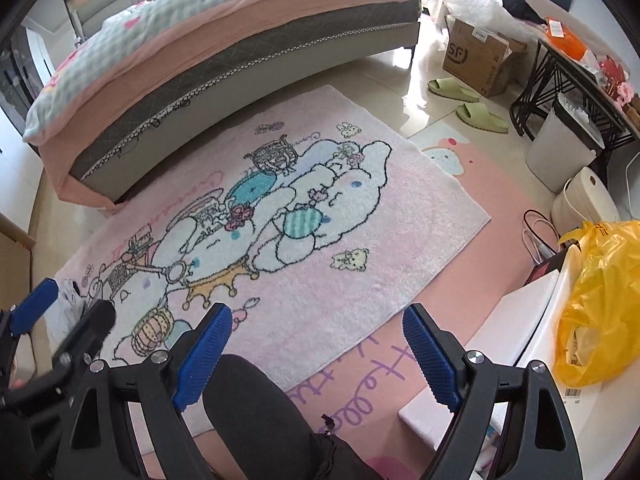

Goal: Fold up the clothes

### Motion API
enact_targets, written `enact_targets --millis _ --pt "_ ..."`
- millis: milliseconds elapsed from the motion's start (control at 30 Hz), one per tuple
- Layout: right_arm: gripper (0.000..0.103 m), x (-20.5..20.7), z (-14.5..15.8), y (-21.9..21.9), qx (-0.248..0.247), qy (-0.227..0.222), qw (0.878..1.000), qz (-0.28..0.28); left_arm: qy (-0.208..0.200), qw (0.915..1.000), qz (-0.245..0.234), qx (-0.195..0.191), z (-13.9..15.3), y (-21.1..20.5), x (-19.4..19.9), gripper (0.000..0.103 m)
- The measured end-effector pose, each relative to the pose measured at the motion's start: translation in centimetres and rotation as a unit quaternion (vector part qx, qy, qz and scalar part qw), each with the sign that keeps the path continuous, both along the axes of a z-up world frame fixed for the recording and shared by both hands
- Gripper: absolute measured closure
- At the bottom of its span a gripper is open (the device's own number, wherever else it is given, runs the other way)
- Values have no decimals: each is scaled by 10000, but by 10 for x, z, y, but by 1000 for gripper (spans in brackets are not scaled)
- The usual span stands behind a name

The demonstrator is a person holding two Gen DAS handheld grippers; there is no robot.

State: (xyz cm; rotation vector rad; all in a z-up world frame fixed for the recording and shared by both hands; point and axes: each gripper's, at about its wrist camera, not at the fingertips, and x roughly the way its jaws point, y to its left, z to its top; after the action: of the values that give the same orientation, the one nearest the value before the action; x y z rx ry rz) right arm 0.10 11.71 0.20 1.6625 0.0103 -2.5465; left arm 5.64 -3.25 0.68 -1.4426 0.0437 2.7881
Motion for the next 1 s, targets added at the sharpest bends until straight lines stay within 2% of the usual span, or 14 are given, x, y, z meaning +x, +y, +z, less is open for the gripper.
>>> enact_targets --millis 133,267,333,433,600,733,1000 --pt "16 9 -2 7 55 -87 9999 -62 -273 9984 253 416 -15 -3 8 26" --pt "16 16 -2 8 178 -19 9998 -71 -405 9965 577 453 -34 -5 15 26" --pt "16 20 -2 6 281 41 9996 -66 -398 9972 546 314 -42 -2 16 26" --pt "16 24 -6 3 416 29 9991 -95 -330 9975 571 -262 -48 2 15 26" --pt "16 34 -6 -1 393 74 9991 -110 -11 9978 609 -265 -36 -3 24 26" --pt "16 46 0 -9 476 223 9986 34 193 9955 822 -419 -24 -9 34 26" --pt "16 60 17 -14 591 539 9967 98 312 9927 1104 -380 2 -11 56 26"
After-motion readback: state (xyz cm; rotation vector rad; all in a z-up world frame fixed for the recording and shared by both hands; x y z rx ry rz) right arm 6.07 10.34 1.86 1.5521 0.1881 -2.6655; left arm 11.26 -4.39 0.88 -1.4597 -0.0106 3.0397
